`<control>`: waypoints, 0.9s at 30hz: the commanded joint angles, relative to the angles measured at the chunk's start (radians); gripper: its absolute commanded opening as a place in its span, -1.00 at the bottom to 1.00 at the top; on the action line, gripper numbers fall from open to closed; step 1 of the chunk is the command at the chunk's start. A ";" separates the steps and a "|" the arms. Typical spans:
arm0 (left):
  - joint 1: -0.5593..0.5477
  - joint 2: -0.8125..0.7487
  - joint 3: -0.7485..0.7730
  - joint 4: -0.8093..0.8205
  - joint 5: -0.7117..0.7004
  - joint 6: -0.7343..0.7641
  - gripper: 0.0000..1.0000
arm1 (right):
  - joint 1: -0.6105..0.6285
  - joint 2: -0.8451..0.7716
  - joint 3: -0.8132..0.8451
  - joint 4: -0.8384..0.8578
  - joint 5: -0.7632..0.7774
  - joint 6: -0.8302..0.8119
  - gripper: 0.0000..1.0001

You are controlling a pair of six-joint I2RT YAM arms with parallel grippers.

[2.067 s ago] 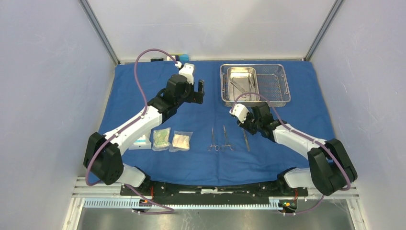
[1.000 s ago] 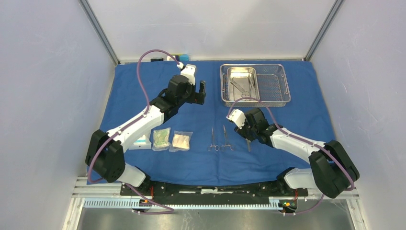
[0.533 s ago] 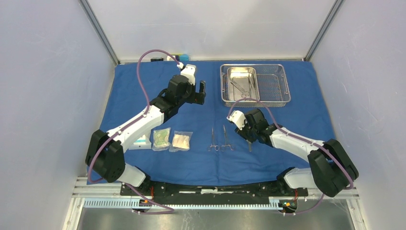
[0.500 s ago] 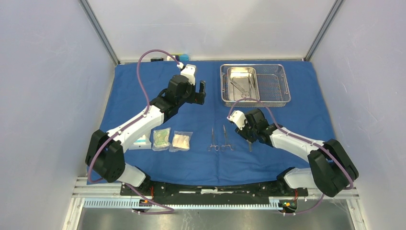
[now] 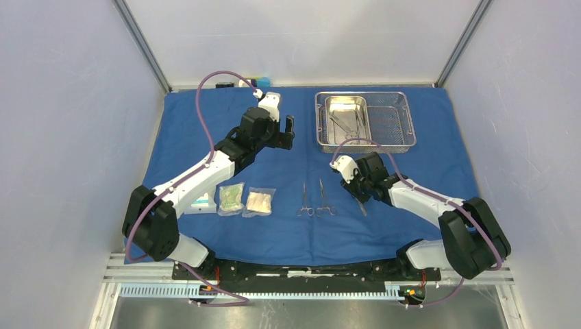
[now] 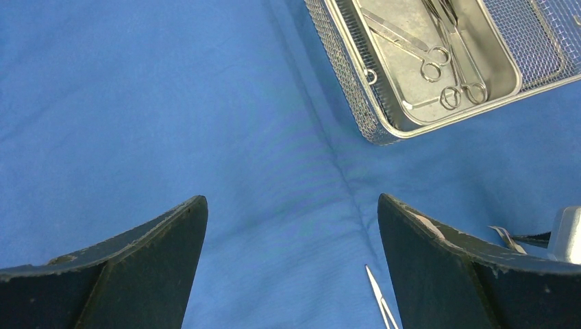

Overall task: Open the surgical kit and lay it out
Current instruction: Adjust the medical item in the surgical kit.

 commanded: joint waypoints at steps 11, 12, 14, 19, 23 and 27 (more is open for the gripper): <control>0.002 -0.004 -0.004 0.036 0.007 0.036 1.00 | -0.083 -0.013 0.042 -0.064 -0.043 -0.014 -0.54; 0.002 -0.005 -0.005 0.036 0.007 0.036 1.00 | -0.093 -0.011 0.046 -0.068 -0.052 -0.012 -0.55; 0.002 -0.006 -0.004 0.037 0.007 0.036 1.00 | -0.110 -0.003 0.056 -0.076 -0.071 -0.011 -0.56; 0.002 -0.012 -0.006 0.036 0.007 0.036 1.00 | -0.181 0.031 0.087 -0.105 -0.187 0.005 -0.59; 0.002 -0.011 -0.008 0.036 0.006 0.038 1.00 | -0.237 0.062 0.114 -0.132 -0.327 0.028 -0.63; 0.002 -0.008 -0.005 0.036 0.009 0.037 1.00 | -0.262 0.082 0.118 -0.134 -0.477 0.068 -0.66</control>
